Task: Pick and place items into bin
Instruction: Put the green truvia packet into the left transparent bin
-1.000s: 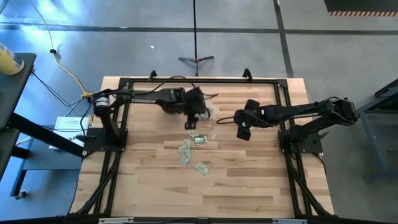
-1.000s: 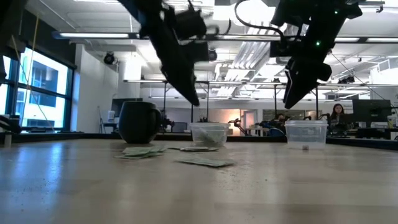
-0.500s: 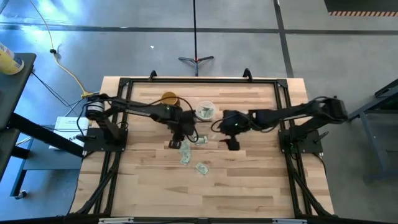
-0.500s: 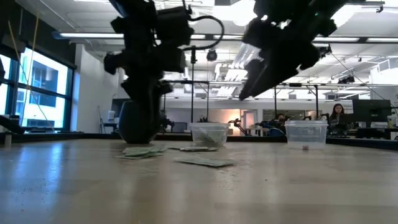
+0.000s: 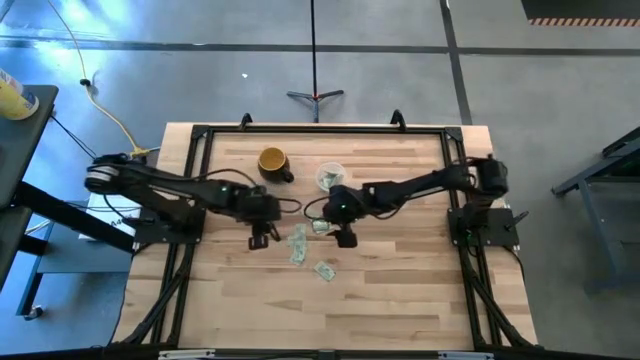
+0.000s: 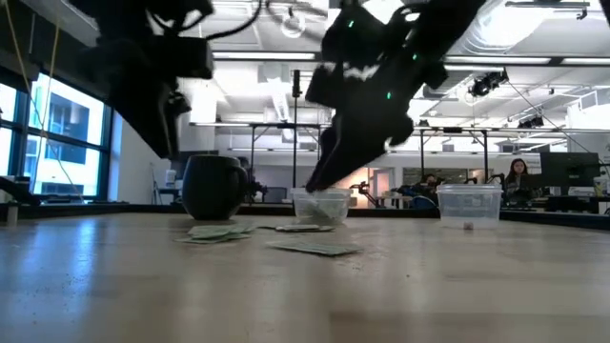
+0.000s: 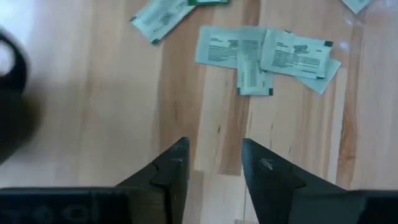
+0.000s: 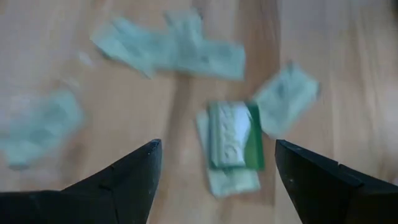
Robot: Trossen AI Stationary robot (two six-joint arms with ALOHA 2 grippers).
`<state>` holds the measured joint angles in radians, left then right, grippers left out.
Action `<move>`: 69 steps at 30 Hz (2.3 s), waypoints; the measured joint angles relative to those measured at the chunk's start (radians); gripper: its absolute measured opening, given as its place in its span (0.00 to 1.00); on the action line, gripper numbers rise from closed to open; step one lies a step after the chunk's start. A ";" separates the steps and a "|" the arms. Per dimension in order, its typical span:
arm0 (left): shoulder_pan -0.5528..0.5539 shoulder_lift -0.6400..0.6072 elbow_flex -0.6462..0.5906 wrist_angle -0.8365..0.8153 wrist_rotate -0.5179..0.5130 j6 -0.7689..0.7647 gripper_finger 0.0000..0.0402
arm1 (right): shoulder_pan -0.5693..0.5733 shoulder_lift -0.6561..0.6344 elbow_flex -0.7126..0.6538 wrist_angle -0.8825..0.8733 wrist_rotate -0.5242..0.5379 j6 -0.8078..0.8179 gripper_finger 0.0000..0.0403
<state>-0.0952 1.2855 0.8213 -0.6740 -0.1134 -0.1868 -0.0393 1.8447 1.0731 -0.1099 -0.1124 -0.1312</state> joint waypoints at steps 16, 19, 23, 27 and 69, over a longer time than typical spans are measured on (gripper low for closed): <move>-0.043 -0.254 -0.169 -0.003 -0.086 -0.088 0.46 | 0.001 0.169 0.091 -0.012 0.096 0.069 0.71; -0.043 -0.256 -0.176 -0.005 -0.093 -0.080 0.46 | -0.010 0.169 0.087 -0.015 0.119 0.081 0.63; -0.043 -0.256 -0.176 -0.001 -0.107 -0.077 0.45 | -0.033 0.170 0.086 -0.036 0.102 0.080 0.48; -0.043 -0.256 -0.176 0.001 -0.116 -0.076 0.43 | -0.039 0.169 0.087 -0.063 0.105 0.067 0.32; 0.085 -0.139 -0.175 0.365 -0.123 0.058 0.41 | -0.286 0.016 0.220 -0.263 0.087 0.026 0.33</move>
<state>-0.0104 1.1461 0.6466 -0.3089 -0.2362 -0.1290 -0.3252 1.8606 1.2928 -0.3733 -0.0251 -0.1051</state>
